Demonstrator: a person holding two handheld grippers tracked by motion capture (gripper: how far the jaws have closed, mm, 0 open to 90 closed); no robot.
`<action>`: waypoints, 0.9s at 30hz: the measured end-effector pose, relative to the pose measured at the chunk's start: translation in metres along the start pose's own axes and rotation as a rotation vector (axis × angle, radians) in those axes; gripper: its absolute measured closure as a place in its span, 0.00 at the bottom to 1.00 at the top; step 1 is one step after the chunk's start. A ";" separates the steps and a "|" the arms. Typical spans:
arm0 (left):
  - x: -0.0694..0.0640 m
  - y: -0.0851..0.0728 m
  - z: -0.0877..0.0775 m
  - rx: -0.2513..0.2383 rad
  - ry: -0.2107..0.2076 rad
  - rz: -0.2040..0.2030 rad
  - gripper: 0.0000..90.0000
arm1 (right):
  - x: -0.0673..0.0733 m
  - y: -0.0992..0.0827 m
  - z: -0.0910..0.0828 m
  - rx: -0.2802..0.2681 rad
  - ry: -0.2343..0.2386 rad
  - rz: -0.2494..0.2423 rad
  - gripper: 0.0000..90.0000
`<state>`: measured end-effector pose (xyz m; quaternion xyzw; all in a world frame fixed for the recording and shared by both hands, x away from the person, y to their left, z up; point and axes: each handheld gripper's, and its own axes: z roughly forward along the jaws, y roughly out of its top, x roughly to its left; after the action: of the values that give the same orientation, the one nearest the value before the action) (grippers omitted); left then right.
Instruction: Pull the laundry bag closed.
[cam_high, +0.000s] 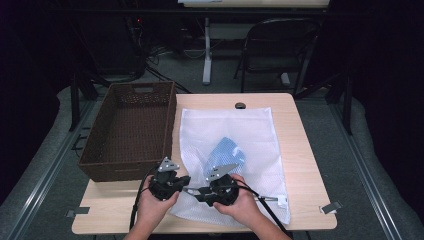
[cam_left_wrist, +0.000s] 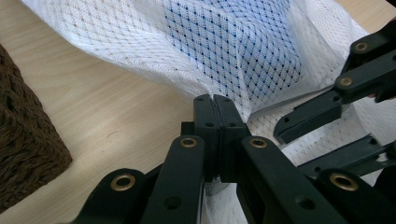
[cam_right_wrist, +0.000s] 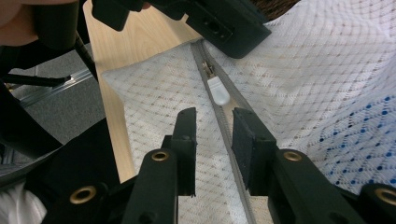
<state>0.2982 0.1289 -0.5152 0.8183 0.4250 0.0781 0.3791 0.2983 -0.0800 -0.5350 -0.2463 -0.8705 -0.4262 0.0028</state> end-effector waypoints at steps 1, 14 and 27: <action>0.000 0.000 0.000 -0.001 -0.001 0.003 1.00 | 0.000 0.000 0.002 0.001 -0.001 0.000 0.79; -0.002 0.002 -0.001 -0.016 -0.027 -0.007 1.00 | -0.006 -0.001 0.015 0.015 0.005 0.021 0.78; -0.007 0.004 0.000 -0.017 -0.035 0.004 1.00 | -0.007 -0.002 0.022 0.018 0.015 0.017 0.79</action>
<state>0.2967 0.1223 -0.5114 0.8171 0.4157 0.0682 0.3934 0.3080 -0.0675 -0.5516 -0.2503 -0.8721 -0.4202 0.0151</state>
